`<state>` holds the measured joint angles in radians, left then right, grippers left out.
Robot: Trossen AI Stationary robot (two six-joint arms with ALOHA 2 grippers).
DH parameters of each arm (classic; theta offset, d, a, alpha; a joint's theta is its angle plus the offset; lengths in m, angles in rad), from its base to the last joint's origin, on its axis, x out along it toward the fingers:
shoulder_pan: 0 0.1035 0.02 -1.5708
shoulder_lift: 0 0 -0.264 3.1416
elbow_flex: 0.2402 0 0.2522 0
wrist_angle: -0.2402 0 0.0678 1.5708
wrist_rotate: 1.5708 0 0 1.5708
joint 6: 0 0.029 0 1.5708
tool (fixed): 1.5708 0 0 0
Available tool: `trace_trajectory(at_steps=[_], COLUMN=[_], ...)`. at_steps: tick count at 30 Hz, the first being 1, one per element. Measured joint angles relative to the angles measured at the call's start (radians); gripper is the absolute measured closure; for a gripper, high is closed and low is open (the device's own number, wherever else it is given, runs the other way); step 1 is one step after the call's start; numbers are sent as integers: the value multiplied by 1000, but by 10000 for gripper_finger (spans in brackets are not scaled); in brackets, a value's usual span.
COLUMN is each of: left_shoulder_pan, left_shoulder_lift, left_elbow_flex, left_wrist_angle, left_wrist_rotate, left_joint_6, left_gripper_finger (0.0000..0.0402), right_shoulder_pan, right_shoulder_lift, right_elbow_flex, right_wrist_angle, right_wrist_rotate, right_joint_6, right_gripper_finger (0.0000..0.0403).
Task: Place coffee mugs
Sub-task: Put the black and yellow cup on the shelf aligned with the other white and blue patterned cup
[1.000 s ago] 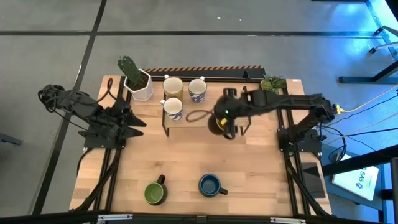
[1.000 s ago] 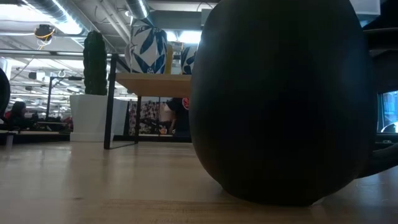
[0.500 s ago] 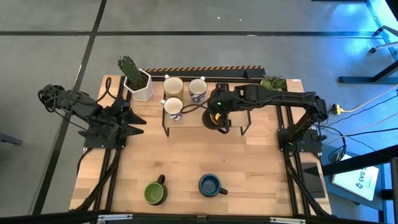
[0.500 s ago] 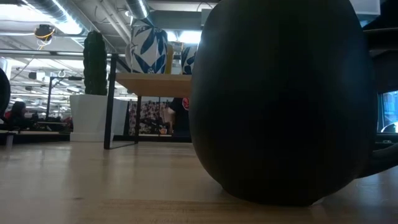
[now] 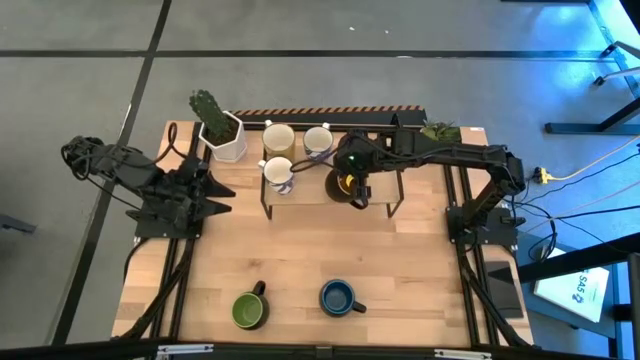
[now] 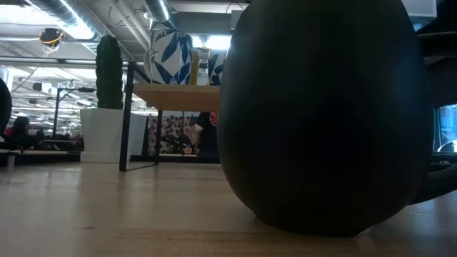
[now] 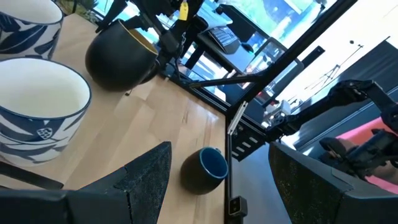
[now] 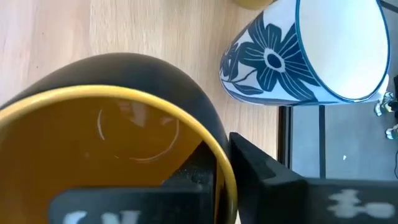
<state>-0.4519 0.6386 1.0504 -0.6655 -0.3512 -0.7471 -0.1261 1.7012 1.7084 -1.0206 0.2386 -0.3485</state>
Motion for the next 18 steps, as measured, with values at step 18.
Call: trace_trajectory(at_steps=[18], left_shoulder_pan=[0], left_shoulder_lift=[-7], left_elbow_flex=[0], left_wrist_angle=[0], left_wrist_rotate=[-14], left_joint_6=[0], left_gripper_finger=[139], right_shoulder_pan=[-2], right_shoulder_lift=[0], right_elbow_flex=[0], right_wrist_angle=[90], right_wrist_rotate=[5], right_joint_6=[-93], right_gripper_finger=[357])
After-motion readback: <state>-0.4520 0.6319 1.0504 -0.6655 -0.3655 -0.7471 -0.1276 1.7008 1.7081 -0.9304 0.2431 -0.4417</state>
